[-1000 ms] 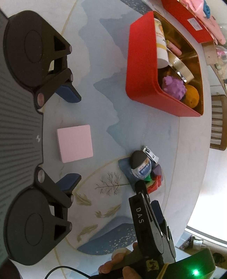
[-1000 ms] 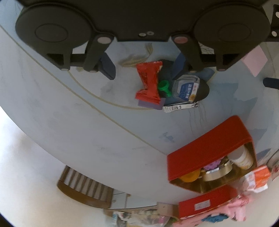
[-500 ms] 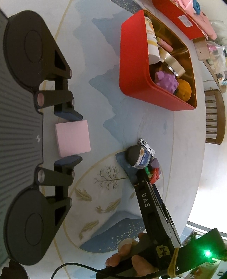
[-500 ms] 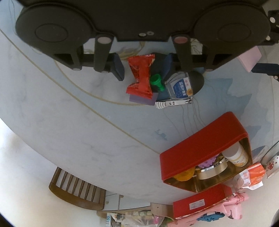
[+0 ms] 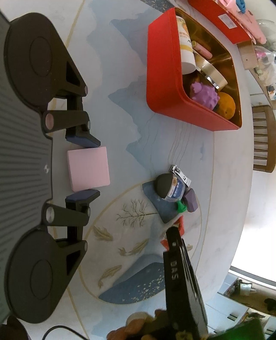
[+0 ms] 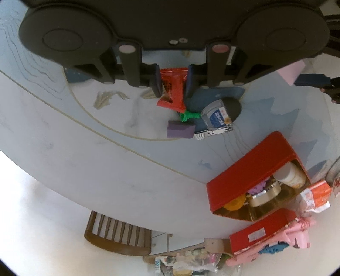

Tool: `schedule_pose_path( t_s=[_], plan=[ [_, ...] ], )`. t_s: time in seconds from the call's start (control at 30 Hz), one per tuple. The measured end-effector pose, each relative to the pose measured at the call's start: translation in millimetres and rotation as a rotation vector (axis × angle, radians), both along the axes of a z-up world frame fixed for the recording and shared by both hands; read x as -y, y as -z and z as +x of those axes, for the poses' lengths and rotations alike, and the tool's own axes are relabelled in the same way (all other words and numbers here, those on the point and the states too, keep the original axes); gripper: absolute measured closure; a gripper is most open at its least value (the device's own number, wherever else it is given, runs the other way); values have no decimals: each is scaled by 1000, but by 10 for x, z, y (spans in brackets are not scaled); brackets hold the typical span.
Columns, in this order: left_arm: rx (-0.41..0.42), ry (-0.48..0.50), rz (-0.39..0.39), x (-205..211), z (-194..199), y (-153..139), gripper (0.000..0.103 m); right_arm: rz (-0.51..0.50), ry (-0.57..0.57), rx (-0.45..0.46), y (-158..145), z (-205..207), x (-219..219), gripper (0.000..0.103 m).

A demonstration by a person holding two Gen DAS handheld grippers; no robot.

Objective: Organize rigid objects
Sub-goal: 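Grasp the pink sticky-note pad with the left gripper while the right grasps the red snack packet, then carry the sticky-note pad and red packet with both grippers over the red tin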

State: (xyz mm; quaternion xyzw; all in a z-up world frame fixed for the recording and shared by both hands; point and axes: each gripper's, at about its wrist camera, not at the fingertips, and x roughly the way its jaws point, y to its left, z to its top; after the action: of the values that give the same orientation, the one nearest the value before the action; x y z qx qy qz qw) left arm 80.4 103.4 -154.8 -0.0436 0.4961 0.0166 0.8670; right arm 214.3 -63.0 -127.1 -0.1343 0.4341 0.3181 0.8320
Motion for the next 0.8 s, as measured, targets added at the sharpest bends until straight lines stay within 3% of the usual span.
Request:
schedule_pose_path(
  t_s=[0.3,0.8],
  plan=[
    [24,-12,-22,-85,5,-103,61,30,26,12,-183,-184,45,81],
    [134,-60,-34,-465,86,-630,61,130,40,51,-754,-358,-61,82]
  ],
)
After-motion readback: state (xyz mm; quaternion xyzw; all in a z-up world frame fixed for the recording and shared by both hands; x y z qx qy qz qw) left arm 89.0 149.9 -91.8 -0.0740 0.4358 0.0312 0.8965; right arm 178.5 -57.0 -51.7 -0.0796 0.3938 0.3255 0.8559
